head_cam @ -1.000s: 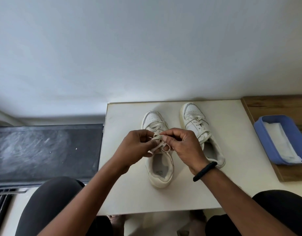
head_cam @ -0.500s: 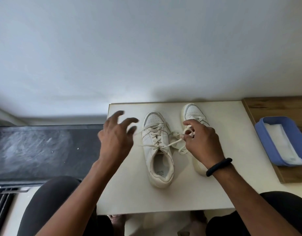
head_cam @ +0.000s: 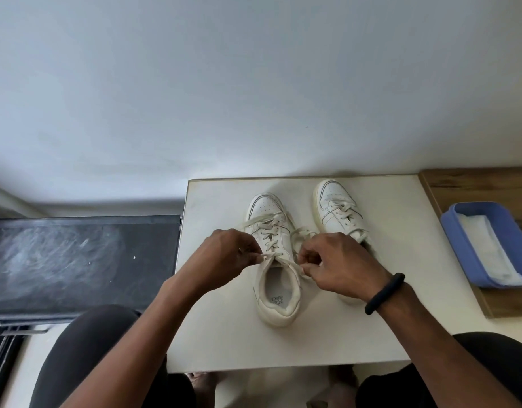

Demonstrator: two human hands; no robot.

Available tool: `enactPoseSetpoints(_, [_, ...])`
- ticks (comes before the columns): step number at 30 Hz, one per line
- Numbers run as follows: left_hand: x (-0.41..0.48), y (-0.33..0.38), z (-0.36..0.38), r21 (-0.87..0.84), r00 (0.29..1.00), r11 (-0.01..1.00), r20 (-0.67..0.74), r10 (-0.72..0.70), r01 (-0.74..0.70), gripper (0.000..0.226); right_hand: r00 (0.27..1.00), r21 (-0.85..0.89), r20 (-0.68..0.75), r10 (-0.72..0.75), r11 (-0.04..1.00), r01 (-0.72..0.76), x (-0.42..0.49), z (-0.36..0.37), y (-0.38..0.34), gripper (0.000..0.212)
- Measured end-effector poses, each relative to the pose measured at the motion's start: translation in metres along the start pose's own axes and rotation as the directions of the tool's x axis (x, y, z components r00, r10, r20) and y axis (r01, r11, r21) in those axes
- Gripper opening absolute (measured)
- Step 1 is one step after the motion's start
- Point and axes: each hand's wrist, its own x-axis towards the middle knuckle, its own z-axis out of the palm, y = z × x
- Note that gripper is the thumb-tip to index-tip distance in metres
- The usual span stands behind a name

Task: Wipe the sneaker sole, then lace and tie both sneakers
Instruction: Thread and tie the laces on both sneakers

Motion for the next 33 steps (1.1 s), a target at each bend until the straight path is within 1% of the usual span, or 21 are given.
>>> enactPoseSetpoints(2, [-0.001,-0.001,-0.002,0.003,1.000,1.000,-0.010,-0.003,0.003,0.010,0.999,0.001,0.036,0.004,1.000,-0.005,0.001,0.004,-0.003,0.030])
enactPoseSetpoints(3, [-0.001,-0.001,-0.002,0.008,1.000,1.000,-0.010,0.000,0.001,0.009,0.998,0.019,0.060,0.014,1.000,-0.015,0.003,0.006,-0.004,0.033])
enactPoseSetpoints(6, [-0.001,0.000,-0.002,0.010,1.000,1.000,-0.018,-0.002,0.002,0.008,0.996,0.052,0.072,0.054,0.997,-0.058,0.005,0.007,-0.004,0.019])
enactPoseSetpoints(10, [-0.001,0.000,-0.002,0.011,0.999,1.000,-0.033,0.004,-0.004,0.009,0.995,0.028,0.080,0.066,0.997,-0.069,0.002,0.005,-0.007,0.024])
enactPoseSetpoints(13, [-0.002,-0.001,-0.005,0.009,1.000,1.000,-0.026,-0.002,0.002,0.008,0.997,-0.014,0.022,0.068,0.998,-0.068,0.001,0.000,-0.006,0.016])
enactPoseSetpoints(14, [-0.002,-0.002,-0.006,0.013,1.000,1.000,-0.026,-0.006,0.006,0.008,0.997,0.001,-0.005,0.075,0.997,-0.075,0.000,-0.004,-0.004,0.014])
enactPoseSetpoints(16, [-0.002,-0.006,-0.011,0.023,0.999,1.000,-0.041,-0.013,0.014,0.006,0.996,0.163,0.019,0.083,0.983,-0.085,-0.001,-0.013,0.001,0.015])
enactPoseSetpoints(17, [-0.002,-0.008,-0.014,0.027,0.998,0.999,-0.053,-0.019,0.020,0.006,0.994,0.261,0.080,0.071,0.961,-0.089,-0.002,-0.018,0.005,0.016])
enactPoseSetpoints(19, [-0.003,-0.012,-0.019,0.032,0.996,0.999,-0.081,-0.029,0.032,0.007,0.982,0.383,0.186,0.006,0.921,-0.078,-0.004,-0.027,0.015,0.016])
enactPoseSetpoints(20, [-0.004,-0.014,-0.022,0.027,0.995,0.999,-0.091,-0.034,0.037,0.008,0.980,0.429,0.197,-0.028,0.901,-0.060,-0.005,-0.030,0.020,0.016])
enactPoseSetpoints(21, [-0.004,-0.015,-0.023,0.015,0.995,0.999,-0.097,-0.038,0.039,0.010,0.983,0.486,0.173,-0.060,0.873,-0.032,-0.006,-0.032,0.025,0.014])
enactPoseSetpoints(22, [-0.005,-0.016,-0.024,-0.007,0.994,0.999,-0.101,-0.035,0.034,0.011,0.990,0.553,0.117,-0.085,0.833,0.007,-0.005,-0.033,0.028,0.011])
enactPoseSetpoints(24, [-0.005,-0.011,-0.022,-0.122,0.993,0.993,-0.121,-0.010,-0.005,0.009,0.994,0.669,-0.064,-0.083,0.736,0.105,-0.001,-0.030,0.029,0.004])
enactPoseSetpoints(26, [-0.002,-0.001,-0.014,-0.340,0.989,0.938,-0.148,0.019,-0.069,0.008,0.973,0.750,-0.224,-0.056,0.627,0.208,0.007,-0.017,0.020,0.009])
enactPoseSetpoints(27, [-0.001,0.005,-0.008,-0.461,0.987,0.883,-0.157,0.022,-0.093,0.012,0.966,0.812,-0.256,-0.040,0.533,0.237,0.010,-0.008,0.013,0.011])
enactPoseSetpoints(28, [0.001,0.012,-0.001,-0.566,0.986,0.818,-0.167,0.003,-0.098,0.016,0.968,0.884,-0.250,-0.006,0.407,0.231,0.013,0.001,0.005,0.012])
enactPoseSetpoints(29, [0.003,0.017,0.005,-0.648,0.983,0.757,-0.178,-0.039,-0.087,0.019,0.976,0.947,-0.212,0.045,0.254,0.194,0.015,0.009,-0.003,0.013])
enactPoseSetpoints(30, [0.005,0.022,0.012,-0.713,0.976,0.698,-0.193,-0.097,-0.072,0.020,0.983,0.985,-0.152,0.104,0.095,0.142,0.015,0.016,-0.010,0.015])
enactPoseSetpoints(31, [0.005,0.025,0.019,-0.763,0.964,0.643,-0.211,-0.160,-0.060,0.021,0.982,0.994,-0.093,0.167,-0.035,0.100,0.015,0.021,-0.015,0.017])
enactPoseSetpoints(32, [0.005,0.027,0.025,-0.800,0.949,0.597,-0.225,-0.222,-0.050,0.023,0.972,0.991,-0.052,0.230,-0.106,0.078,0.016,0.024,-0.017,0.017])
enactPoseSetpoints(33, [0.004,0.028,0.030,-0.829,0.934,0.558,-0.230,-0.274,-0.040,0.024,0.960,0.988,-0.021,0.280,-0.139,0.063,0.016,0.027,-0.019,0.016])
